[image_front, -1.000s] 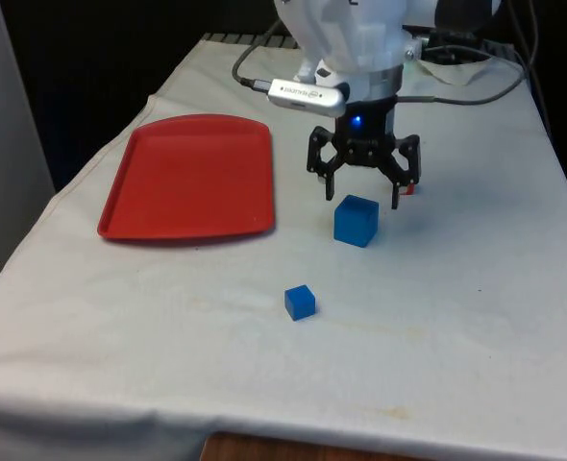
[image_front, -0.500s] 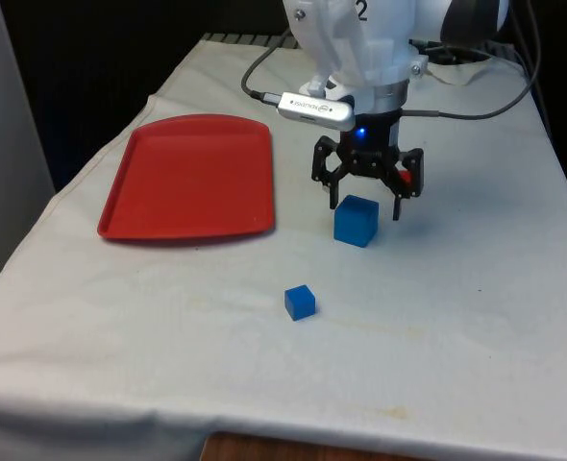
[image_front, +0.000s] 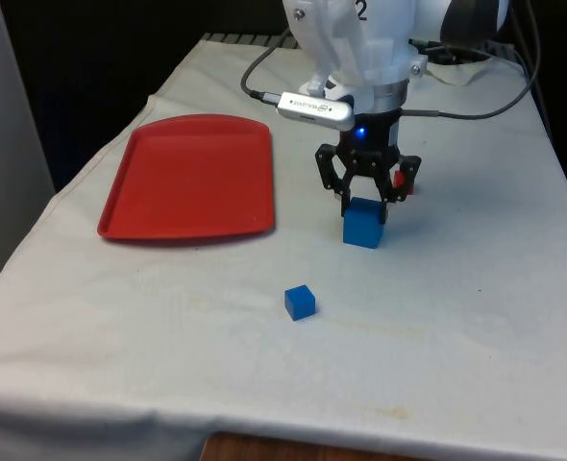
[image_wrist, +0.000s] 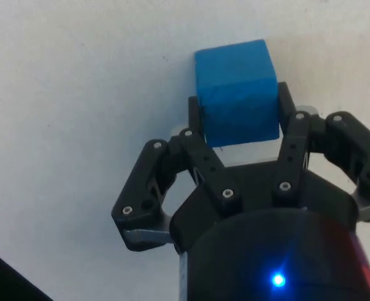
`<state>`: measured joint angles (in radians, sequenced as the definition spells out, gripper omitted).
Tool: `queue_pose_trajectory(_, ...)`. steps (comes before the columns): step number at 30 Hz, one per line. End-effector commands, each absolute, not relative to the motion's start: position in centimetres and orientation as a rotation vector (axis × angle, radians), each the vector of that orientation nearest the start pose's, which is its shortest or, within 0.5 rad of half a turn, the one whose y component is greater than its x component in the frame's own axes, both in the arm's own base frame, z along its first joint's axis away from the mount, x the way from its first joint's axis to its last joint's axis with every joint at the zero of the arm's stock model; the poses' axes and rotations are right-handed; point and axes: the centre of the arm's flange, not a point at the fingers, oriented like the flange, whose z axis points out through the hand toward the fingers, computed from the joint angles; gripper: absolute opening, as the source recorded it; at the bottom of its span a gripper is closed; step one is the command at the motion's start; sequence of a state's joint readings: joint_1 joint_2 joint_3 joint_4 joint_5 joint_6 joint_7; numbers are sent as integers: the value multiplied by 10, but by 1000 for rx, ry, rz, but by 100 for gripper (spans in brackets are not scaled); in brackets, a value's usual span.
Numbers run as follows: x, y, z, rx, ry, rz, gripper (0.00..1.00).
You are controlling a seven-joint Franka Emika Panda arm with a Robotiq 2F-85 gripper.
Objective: Pick up the largest block and place it onto the tray.
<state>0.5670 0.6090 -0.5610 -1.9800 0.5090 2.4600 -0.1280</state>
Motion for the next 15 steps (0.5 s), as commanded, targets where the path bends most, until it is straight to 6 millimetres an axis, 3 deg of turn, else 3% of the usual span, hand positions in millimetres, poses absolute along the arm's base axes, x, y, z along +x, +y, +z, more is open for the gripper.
queue_pose_trajectory(1, 607, 11, 196, -3124, 293, -16, 0)
queue_pose_trajectory(7, 608, 9, 199, -3124, 294, -16, 0)
queue_pose_trajectory(15, 609, 3, 221, -3116, 301, -31, 0)
